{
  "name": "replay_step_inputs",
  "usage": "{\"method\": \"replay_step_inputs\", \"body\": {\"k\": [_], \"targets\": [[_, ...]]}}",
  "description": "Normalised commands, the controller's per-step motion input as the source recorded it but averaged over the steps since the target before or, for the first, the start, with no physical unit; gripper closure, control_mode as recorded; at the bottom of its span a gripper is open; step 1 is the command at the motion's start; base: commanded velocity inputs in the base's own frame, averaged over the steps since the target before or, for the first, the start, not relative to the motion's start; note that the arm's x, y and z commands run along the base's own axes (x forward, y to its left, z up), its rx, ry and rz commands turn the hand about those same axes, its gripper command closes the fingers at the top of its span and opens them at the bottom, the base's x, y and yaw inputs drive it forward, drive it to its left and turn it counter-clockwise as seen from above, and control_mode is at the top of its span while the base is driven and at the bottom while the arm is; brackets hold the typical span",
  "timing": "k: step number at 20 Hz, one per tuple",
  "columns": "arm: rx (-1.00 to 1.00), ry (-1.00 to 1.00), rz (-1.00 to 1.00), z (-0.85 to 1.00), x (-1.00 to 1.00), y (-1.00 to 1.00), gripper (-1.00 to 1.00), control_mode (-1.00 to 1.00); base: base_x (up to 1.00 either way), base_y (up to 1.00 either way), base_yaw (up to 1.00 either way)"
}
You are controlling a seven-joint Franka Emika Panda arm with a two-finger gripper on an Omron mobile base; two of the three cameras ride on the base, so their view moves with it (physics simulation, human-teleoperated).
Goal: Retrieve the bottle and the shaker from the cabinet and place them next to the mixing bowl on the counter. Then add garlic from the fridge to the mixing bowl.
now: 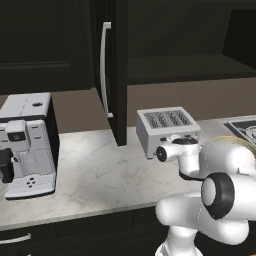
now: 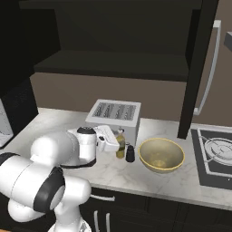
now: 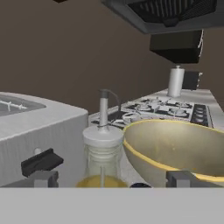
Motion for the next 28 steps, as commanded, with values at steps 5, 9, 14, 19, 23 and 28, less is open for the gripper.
{"method": "replay_step_inputs", "body": {"k": [5, 9, 14, 19, 23, 28], "targets": [[0.0, 0.01, 0.0, 0.68, -0.08, 0.02, -1.0, -1.0, 0.0, 0.0, 0.0], [0.0, 0.06, 0.0, 0.75, -0.21, 0.0, -1.0, -1.0, 0.0, 0.0, 0.0], [0.0, 0.04, 0.01, 0.72, -0.39, 0.09, -1.0, -1.0, 0.0, 0.0, 0.0], [0.01, 0.0, 0.1, 0.75, -0.51, 0.16, -1.0, -1.0, 0.0, 0.0, 0.0], [0.03, 0.0, 0.22, 0.71, -0.52, 0.21, -1.0, -1.0, 0.0, 0.0, 0.0], [0.07, 0.06, 0.31, 0.68, -0.57, 0.19, -1.0, -1.0, 0.0, 0.0, 0.0]]}}
